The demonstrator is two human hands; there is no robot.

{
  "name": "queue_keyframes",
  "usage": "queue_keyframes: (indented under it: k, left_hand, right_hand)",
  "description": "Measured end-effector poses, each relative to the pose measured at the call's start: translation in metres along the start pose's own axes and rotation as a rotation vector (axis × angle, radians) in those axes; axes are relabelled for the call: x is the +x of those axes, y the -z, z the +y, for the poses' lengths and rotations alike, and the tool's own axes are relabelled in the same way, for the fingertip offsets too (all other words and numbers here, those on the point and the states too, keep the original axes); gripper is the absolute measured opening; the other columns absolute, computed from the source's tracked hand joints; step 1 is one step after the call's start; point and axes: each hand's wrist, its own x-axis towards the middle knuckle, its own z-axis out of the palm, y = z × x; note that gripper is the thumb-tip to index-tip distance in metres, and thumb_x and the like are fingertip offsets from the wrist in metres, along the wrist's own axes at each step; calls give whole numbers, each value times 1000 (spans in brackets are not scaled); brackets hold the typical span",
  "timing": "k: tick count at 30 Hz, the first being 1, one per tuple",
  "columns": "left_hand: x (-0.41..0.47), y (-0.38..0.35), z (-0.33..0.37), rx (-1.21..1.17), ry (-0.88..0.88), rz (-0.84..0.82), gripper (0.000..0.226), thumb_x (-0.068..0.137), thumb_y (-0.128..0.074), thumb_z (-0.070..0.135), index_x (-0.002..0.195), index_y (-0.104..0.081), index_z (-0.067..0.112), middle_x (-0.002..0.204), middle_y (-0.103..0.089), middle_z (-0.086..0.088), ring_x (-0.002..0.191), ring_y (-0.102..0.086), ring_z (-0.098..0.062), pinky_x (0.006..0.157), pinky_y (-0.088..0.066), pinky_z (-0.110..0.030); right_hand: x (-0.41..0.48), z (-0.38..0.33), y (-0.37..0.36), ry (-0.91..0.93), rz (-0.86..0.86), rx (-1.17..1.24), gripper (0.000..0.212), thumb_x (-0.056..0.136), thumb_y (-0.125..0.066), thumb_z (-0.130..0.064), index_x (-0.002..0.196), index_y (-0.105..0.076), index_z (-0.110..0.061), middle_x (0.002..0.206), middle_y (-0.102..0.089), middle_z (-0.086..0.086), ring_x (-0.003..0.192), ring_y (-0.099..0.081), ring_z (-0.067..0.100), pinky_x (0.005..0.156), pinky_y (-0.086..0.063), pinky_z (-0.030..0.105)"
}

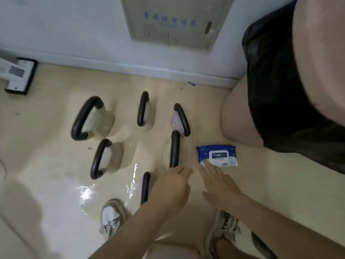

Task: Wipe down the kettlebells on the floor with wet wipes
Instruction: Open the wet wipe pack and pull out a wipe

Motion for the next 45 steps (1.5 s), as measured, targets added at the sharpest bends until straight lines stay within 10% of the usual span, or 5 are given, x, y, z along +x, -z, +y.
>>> queue_keyframes:
  k: [11, 18, 27, 32, 45]
  left_hand:
    - [160, -175, -52, -511, 227, -240, 51, 96, -43, 8, 146, -35, 15, 143, -47, -5, 124, -51, -18, 98, -42, -23]
    - [203, -192, -48, -894, 232, -200, 30, 93, -45, -2, 117, -54, 13, 106, -57, -5, 75, -49, -3, 60, -40, -9]
    - [176, -118, -12, -799, 60, 56, 69, 86, -66, 35, 143, -27, 35, 137, -49, 4, 120, -54, -16, 97, -48, -32]
    - [126, -63, 15, -590, -60, 149, 112, 74, -77, 36, 153, 2, 28, 147, -35, 4, 128, -44, -16, 101, -42, -28]
    - [-89, 52, 52, -1127, -377, 666, 62, 88, -67, 6, 135, -42, 38, 123, -63, -7, 94, -71, -29, 69, -60, -45]
  right_hand:
    - [189, 123, -103, -258, 110, -142, 118, 76, -77, -35, 152, 14, -28, 161, 12, 5, 149, 8, 26, 114, -21, 54]
    - [223, 142, -108, -329, 342, -129, 70, 67, -79, -36, 127, -45, -21, 127, -48, -1, 121, -46, 20, 93, -41, 46]
    - [146, 98, -47, -530, 341, 1142, 43, 68, -63, -41, 94, -68, -7, 88, -73, 10, 79, -70, 25, 80, -59, 38]
    - [80, 56, 33, -309, 451, 1139, 53, 67, -68, -51, 104, -66, -13, 89, -71, 6, 79, -68, 21, 71, -56, 32]
    - [-118, -57, 72, 463, 516, 1241, 45, 82, -74, -31, 121, -52, -23, 106, -73, -1, 89, -73, 21, 67, -57, 32]
